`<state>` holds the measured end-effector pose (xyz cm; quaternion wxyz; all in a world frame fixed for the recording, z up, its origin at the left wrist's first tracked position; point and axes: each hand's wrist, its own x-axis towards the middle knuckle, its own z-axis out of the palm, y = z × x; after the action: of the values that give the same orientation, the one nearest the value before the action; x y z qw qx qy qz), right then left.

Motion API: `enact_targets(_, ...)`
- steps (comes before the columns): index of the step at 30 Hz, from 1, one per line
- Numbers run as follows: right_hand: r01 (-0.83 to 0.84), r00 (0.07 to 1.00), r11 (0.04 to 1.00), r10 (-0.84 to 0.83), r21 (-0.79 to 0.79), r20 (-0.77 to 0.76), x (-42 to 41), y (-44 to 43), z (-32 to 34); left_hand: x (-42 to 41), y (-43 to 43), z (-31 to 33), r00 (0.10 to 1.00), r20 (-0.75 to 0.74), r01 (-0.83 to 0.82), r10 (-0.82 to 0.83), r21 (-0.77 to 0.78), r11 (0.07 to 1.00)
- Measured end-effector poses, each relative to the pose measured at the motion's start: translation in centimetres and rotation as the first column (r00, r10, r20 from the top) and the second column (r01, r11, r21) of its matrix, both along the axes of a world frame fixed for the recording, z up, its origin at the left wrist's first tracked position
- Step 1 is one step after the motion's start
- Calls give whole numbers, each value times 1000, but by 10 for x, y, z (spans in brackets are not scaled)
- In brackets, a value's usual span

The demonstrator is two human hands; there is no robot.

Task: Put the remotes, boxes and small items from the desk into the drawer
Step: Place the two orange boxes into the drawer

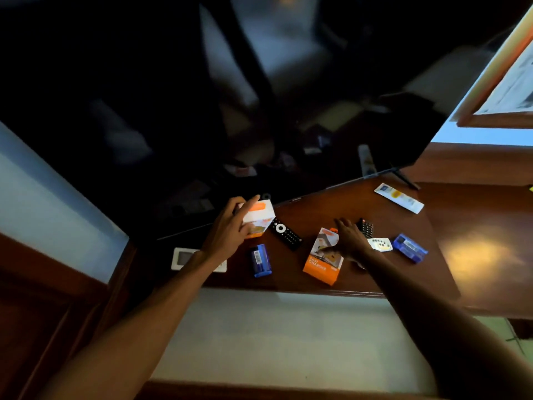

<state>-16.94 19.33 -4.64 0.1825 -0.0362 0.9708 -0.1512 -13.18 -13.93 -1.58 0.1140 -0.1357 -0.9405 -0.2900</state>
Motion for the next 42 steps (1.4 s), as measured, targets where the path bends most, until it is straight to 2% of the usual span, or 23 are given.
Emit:
enact_targets(7, 135, 984, 984, -120, -116, 130, -3, 4, -5, -33, 39, 14, 993, 9, 114, -117, 161, 980)
enact_targets(11, 141, 990, 962, -131, -233, 56, 1, 5, -9, -43, 53, 9, 987, 83, 114, -136, 223, 968)
enact_targets(19, 126, 969, 887, -206, -444, -136, 19, 6, -7, -45, 63, 10, 983, 179, -21, -52, 385, 923)
enact_targets(24, 78, 948, 872, -215, -484, -234, 34, 16, -3, -26, 63, 23, 988, 154, -48, -12, 381, 923)
enact_targets(27, 40, 943, 859, -201, -511, -264, 46, 13, 11, -9, 56, 35, 982, 190, -93, 19, 385, 918)
enact_targets(34, -146, 972, 772, -2, -618, -233, 86, -37, 40, 76, 13, 28, 964, 193, -246, 185, 369, 896)
enact_targets(38, -237, 970, 734, 149, -637, -190, 121, -83, 34, 138, -29, 5, 941, 252, -310, 225, 378, 872)
enact_targets(42, -252, 965, 746, 244, -617, -100, 146, -124, 15, 187, -66, -18, 903, 348, -381, 250, 384, 841)
